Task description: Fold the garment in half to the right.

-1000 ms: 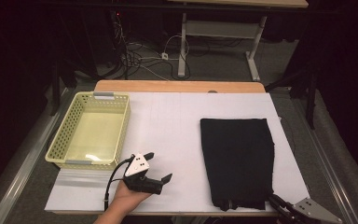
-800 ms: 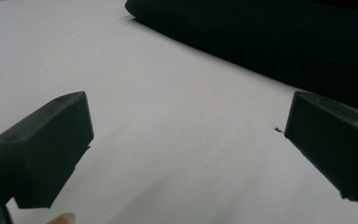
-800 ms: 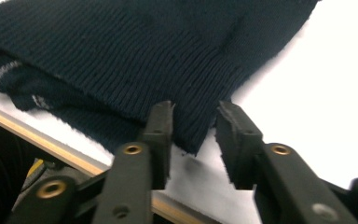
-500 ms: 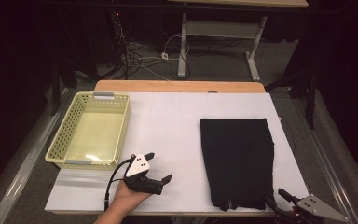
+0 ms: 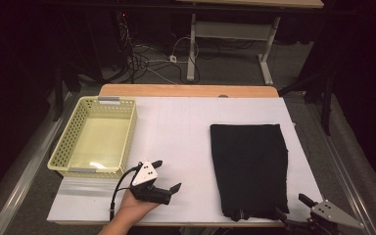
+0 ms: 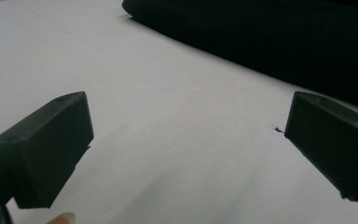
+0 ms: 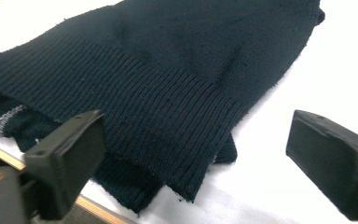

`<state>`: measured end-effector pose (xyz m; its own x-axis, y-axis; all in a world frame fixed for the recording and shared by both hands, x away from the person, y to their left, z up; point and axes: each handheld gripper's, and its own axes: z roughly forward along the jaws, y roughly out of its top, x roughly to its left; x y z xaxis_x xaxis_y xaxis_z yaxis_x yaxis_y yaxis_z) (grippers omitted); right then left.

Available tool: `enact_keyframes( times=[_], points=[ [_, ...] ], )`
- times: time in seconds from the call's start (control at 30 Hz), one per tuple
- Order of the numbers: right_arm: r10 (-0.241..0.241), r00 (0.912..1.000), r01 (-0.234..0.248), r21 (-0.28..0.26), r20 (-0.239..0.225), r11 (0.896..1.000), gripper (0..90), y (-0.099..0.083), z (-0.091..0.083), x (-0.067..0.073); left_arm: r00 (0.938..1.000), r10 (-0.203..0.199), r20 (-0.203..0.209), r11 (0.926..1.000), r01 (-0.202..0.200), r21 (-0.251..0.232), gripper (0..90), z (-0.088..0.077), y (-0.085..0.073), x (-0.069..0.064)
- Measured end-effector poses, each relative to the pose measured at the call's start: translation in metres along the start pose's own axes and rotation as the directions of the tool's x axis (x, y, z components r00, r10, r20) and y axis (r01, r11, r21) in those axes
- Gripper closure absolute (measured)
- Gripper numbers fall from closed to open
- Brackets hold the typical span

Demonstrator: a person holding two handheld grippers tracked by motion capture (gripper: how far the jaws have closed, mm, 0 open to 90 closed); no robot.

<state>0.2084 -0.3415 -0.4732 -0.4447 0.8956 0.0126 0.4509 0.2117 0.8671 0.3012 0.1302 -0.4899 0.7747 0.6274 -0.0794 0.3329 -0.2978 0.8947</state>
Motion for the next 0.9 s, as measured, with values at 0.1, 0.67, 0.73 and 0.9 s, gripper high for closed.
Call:
enact_keyframes(
  times=[0.1,0.67,0.73,0.9],
  points=[
    [-0.008,0.9999,0.008,0.002,0.009,1.0,0.1,0.001,0.001,0.002,1.0,0.001,0.0,1.0,-0.001,0.002,0.7,0.0,0.0,0.0],
    [-0.089,0.9949,0.087,-0.033,-0.047,0.996,0.1,0.025,0.021,0.034,1.0,0.009,0.003,0.9999,-0.009,0.009,0.7,0.0,0.0,-0.001],
    [-0.091,0.9944,0.09,-0.029,-0.053,0.996,0.0,0.028,0.025,0.036,0.9999,0.009,0.003,0.9999,-0.009,0.007,0.7,0.0,0.0,-0.001],
    [-0.083,0.9928,0.081,-0.025,-0.086,0.996,0.0,0.034,0.035,0.042,0.9999,0.012,0.002,0.9999,-0.012,0.006,0.6,0.001,0.0,-0.001]
  ],
)
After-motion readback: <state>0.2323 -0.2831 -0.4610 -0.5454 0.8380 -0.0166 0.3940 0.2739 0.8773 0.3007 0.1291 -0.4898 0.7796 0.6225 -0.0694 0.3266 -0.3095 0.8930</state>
